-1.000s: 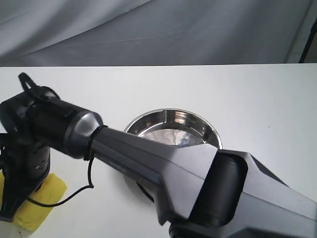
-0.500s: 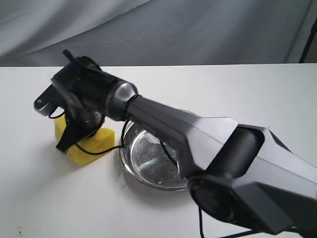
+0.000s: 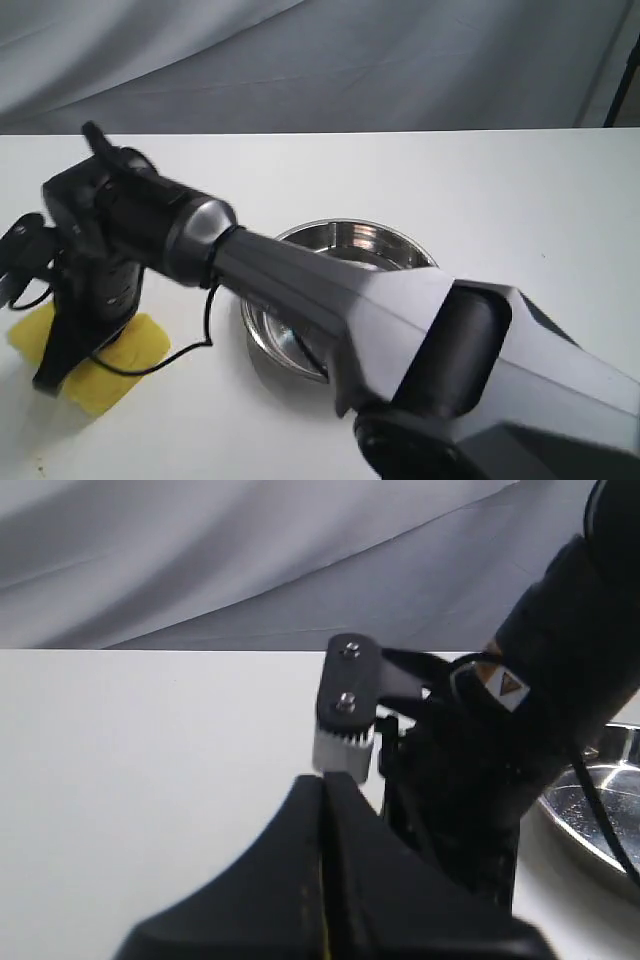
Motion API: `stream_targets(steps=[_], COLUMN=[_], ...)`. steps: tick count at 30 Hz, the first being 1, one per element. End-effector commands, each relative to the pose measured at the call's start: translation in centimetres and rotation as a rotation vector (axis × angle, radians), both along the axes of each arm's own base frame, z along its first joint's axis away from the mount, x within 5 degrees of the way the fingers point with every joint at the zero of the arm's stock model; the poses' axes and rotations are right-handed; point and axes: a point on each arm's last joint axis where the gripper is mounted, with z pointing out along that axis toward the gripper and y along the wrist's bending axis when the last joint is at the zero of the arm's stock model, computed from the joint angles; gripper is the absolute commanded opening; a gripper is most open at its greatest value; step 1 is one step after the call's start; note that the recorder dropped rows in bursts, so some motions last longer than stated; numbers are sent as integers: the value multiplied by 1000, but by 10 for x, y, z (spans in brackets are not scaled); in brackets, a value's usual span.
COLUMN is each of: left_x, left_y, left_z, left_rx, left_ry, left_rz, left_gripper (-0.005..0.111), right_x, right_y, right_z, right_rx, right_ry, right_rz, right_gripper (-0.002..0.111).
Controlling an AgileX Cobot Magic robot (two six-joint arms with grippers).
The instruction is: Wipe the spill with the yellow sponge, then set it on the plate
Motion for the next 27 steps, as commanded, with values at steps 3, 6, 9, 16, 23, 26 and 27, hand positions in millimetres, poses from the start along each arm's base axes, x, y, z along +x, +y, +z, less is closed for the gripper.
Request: stream_targets(steps=[3,6,9,16,23,26,27], left_x=[0,0,0,0,0,0,0], left_y=[0,0,0,0,0,0,0], left_z=[0,0,0,0,0,0,0], left_rx=[-3,-3,-3,-3,-3,-3,-3], left_ry=[-9,-9,-9,-9,-9,-9,-9], left_rz=[-3,-3,-3,-3,-3,-3,-3], left_gripper=[0,0,0,0,0,0,0], right_x=[-64,-46,1,71,100,91,85], right_y=[26,19,-6,-56,-80,-68,-63], right_z=[-15,-13,-12,-12,-13,-13,-13], right_rx=[-116,-192,-208,-206,-132,-73,-55], right_ry=[-43,-194,-202,-172,-83,-26,-8], right_rz=[172,92,-22,-264,-384,-303,-275], right_gripper=[0,0,0,0,0,0,0])
